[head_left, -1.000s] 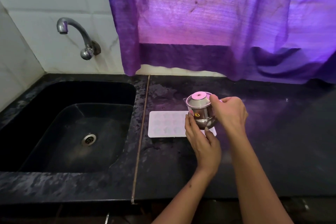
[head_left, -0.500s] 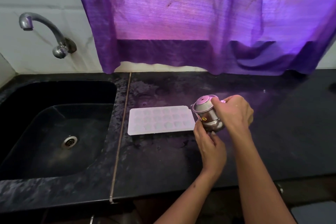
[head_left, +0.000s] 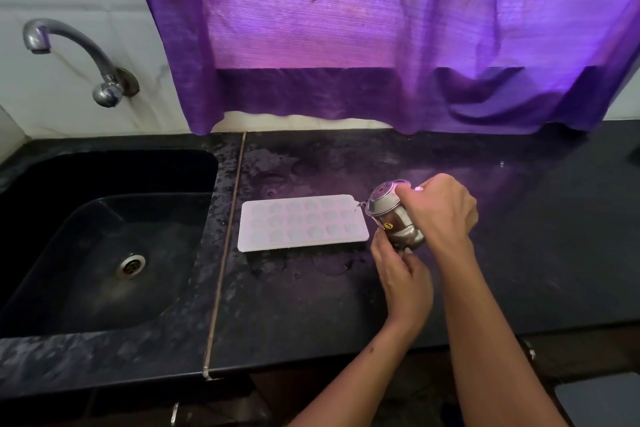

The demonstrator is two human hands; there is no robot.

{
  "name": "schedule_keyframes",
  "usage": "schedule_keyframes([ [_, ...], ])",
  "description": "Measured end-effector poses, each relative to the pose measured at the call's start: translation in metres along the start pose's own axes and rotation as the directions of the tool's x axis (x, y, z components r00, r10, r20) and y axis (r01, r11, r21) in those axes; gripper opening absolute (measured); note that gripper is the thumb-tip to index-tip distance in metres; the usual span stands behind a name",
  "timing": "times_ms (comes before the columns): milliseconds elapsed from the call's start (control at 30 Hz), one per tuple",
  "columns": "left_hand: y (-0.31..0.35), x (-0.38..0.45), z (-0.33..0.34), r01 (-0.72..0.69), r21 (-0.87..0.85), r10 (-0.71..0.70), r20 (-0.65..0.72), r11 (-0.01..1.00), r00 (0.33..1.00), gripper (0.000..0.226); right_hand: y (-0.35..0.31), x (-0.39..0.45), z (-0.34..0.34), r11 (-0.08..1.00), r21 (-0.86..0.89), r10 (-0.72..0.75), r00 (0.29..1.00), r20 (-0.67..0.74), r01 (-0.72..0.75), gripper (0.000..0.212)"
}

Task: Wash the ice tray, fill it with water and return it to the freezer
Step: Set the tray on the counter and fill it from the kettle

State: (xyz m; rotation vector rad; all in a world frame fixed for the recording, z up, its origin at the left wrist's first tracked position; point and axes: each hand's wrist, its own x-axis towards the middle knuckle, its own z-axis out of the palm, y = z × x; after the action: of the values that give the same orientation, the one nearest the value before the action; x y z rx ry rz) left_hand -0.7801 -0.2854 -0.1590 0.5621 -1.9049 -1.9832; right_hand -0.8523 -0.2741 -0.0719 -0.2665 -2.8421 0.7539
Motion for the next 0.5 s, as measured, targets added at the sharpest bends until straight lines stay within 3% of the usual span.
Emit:
schedule_keyframes([
  [500, -0.0022, -0.0002, 0.0002, 0.032, -0.002, -0.032, -0.005, 0.999, 0.999, 0.056, 0.0011, -0.0059, -0.0001, 1.0, 0.003, 0.03, 1.0, 0.009, -0.03, 0.037],
])
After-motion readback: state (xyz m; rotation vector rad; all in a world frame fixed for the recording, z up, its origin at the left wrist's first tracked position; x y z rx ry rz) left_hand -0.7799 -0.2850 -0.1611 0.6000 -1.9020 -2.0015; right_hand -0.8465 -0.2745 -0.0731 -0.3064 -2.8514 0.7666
